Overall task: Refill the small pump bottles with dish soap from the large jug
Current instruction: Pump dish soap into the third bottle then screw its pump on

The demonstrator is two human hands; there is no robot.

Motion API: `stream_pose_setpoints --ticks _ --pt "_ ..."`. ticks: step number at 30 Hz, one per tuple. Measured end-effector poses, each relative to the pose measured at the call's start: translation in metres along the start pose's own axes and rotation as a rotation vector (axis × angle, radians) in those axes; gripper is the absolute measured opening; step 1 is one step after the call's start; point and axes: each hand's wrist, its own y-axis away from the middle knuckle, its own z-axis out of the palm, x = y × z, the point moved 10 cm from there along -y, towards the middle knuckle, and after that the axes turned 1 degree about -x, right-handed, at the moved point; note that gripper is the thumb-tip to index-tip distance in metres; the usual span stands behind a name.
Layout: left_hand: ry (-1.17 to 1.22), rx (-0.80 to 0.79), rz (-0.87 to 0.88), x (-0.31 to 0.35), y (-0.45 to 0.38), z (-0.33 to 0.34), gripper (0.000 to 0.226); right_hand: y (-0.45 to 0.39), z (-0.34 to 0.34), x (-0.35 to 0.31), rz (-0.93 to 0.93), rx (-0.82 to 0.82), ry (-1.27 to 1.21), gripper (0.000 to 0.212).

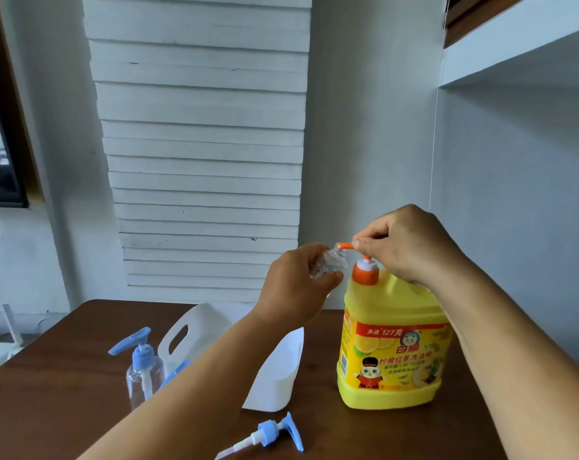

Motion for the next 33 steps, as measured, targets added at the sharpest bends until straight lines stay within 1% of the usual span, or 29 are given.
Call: stream_pose_setpoints --ticks 4,10,13,20,23,26,28,33 --pt "-0.015 -0.017 -0.003 -0.001 0.003 0.001 0.024 0.006 0.002 0.001 0.024 -0.019 -0.003 0.014" --pt "-0.016 -0.021 0.011 0.01 -0.001 -0.006 0.026 0.001 -0.01 -0.009 0.027 -0.027 0.01 0.014" --pt "-0.026 -0.036 0.018 0.01 -0.002 -0.007 0.029 0.004 -0.007 -0.008 0.022 -0.019 0.013 0.017" --pt "-0.143 -0.05 0.076 0.011 -0.001 -0.003 0.016 0.009 0.002 -0.001 0.044 -0.045 0.007 0.014" --pt "-0.149 -0.038 0.087 0.018 -0.004 -0.008 0.019 0.003 -0.006 -0.005 0.035 -0.048 0.0 0.012" --pt "-0.172 -0.026 0.116 0.024 -0.006 -0.013 0.02 0.002 -0.009 -0.006 0.01 -0.016 0.015 0.017" --pt "-0.188 -0.034 0.125 0.025 -0.006 -0.012 0.019 0.004 -0.006 -0.004 0.007 0.003 0.014 0.018" --pt "-0.25 -0.066 0.113 0.023 -0.004 -0.007 0.026 0.01 0.004 -0.002 0.024 -0.02 0.034 0.015"
